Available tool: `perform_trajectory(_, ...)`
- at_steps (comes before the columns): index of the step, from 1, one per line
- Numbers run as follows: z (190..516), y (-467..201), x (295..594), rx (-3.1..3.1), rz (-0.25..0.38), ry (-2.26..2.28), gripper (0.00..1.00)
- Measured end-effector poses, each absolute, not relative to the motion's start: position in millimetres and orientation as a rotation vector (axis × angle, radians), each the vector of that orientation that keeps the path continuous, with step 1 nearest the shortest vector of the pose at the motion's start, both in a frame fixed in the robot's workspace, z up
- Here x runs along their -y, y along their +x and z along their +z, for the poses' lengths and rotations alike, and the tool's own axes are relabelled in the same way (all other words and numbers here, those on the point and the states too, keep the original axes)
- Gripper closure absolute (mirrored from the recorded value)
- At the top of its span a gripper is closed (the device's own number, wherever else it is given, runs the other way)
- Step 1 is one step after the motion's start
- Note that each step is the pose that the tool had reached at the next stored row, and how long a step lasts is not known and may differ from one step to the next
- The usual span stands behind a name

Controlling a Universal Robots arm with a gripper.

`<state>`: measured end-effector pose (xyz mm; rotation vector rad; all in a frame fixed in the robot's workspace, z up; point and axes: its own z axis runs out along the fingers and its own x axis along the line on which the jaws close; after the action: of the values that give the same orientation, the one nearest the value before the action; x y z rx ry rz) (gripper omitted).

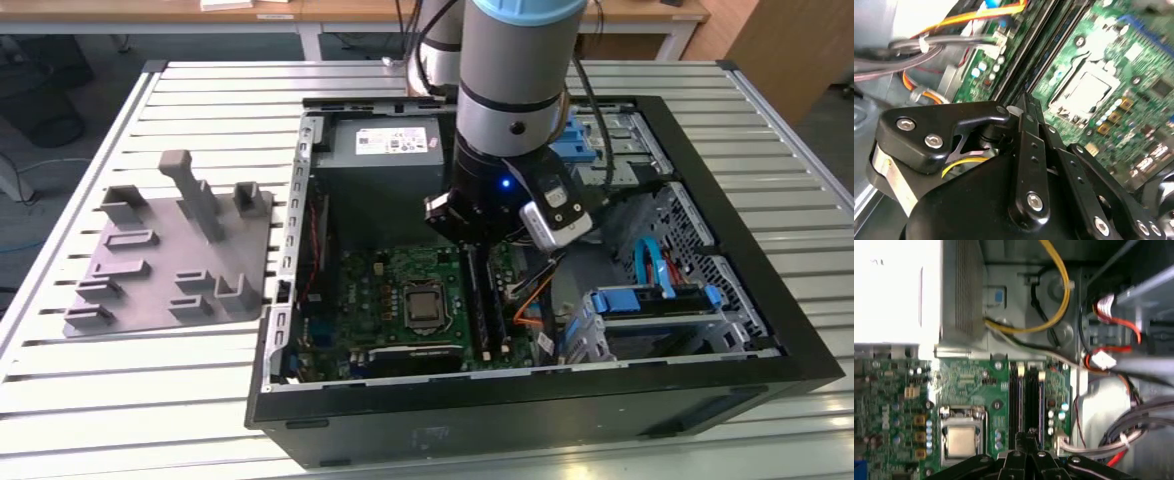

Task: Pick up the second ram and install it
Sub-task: 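Press down the second ram until it locks into place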

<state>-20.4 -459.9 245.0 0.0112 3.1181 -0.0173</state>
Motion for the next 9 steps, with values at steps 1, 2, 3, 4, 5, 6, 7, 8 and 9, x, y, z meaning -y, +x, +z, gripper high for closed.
perform_trajectory(1, 244.5, -20.4, 456.4, -3.118, -0.017, 0.011, 0.9)
perform_trajectory(2, 243.7, -20.5, 453.7, -3.118, -0.014, 0.011, 0.9)
perform_trajectory(3, 242.2, -20.4, 451.7, -3.118, -0.011, 0.011, 0.9)
perform_trajectory(4, 240.4, -20.4, 449.5, -3.118, -0.01, 0.011, 0.9)
perform_trajectory(5, 238.6, -20.4, 447.1, -3.118, -0.01, 0.011, 0.9)
perform_trajectory(6, 236.9, -20.4, 444.6, -3.118, -0.01, 0.011, 0.9)
perform_trajectory(7, 235.0, -20.5, 441.9, -3.118, -0.01, 0.011, 0.9)
perform_trajectory(8, 233.2, -20.5, 439.4, -3.118, -0.01, 0.011, 0.9)
perform_trajectory(9, 231.2, -20.6, 438.1, -3.118, -0.01, 0.011, 0.9)
